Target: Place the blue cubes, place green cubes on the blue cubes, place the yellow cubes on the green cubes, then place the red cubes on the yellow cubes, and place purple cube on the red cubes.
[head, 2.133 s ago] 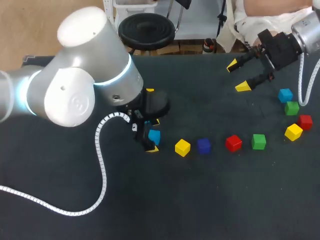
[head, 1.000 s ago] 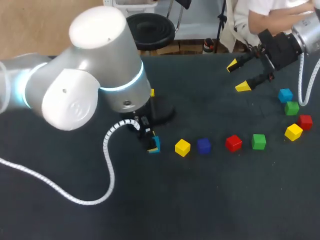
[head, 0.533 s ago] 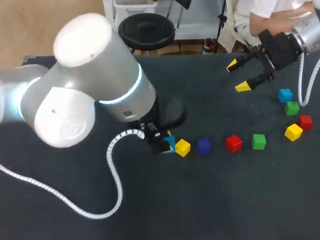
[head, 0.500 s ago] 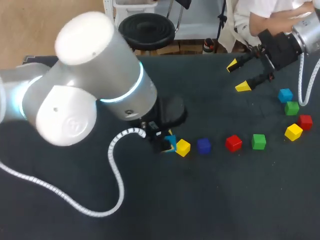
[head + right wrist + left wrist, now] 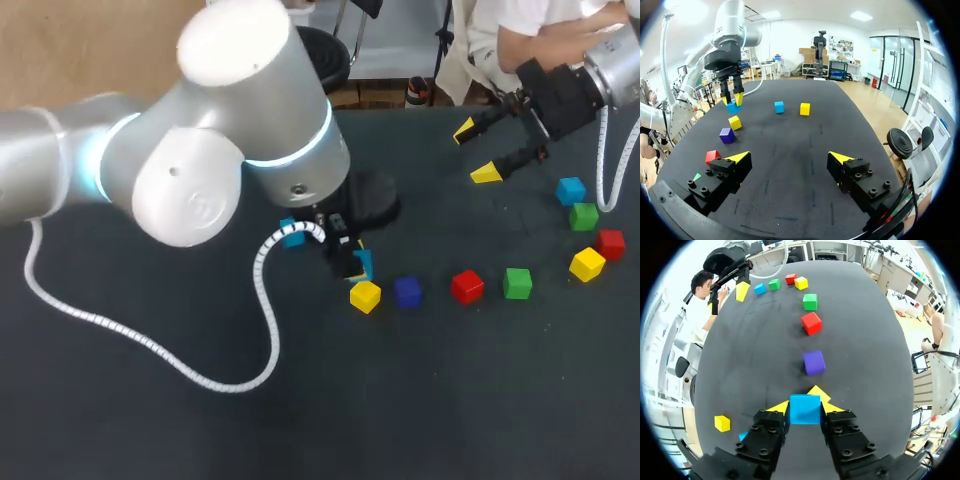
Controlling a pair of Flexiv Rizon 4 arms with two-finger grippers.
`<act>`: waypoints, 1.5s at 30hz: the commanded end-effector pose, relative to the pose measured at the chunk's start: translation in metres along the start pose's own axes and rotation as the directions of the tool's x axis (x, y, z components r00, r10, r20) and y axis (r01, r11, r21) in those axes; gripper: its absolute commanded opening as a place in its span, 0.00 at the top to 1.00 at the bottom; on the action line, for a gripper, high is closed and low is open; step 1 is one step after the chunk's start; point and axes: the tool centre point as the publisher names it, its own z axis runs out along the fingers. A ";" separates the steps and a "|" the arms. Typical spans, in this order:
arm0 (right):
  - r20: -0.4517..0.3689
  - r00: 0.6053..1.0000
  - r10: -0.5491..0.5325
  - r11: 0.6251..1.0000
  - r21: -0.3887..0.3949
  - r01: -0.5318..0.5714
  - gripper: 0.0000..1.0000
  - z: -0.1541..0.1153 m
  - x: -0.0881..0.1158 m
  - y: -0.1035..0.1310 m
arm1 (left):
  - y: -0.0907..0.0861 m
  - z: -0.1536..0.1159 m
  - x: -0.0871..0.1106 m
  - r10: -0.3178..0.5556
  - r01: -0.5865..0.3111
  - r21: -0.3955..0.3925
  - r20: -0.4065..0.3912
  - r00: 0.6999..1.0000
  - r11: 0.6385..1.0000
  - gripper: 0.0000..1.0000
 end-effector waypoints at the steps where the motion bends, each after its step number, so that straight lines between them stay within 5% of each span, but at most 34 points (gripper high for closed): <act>1: 0.000 1.000 -0.001 1.000 0.002 0.001 0.00 0.000 0.000 0.001 | 0.003 0.000 -0.003 0.001 -0.001 0.007 -0.008 1.000 1.000 1.00; 13: 0.000 1.000 -0.001 1.000 0.002 0.001 0.00 0.000 0.000 0.001 | 0.003 0.000 -0.003 0.001 -0.001 0.007 -0.008 1.000 1.000 1.00; 18: 0.000 1.000 -0.001 1.000 0.002 0.001 0.00 0.000 0.000 0.001 | 0.029 0.007 -0.018 -0.014 0.012 0.056 0.025 1.000 0.998 1.00; 24: 0.000 1.000 -0.001 1.000 0.002 0.001 0.00 0.000 0.000 0.001 | 0.047 0.015 -0.029 0.017 -0.013 0.115 -0.037 0.999 0.993 1.00; 45: 0.000 1.000 -0.001 1.000 0.002 0.001 0.00 0.000 0.000 0.001 | 0.057 0.044 0.021 -0.150 0.160 0.109 -0.096 0.984 0.981 1.00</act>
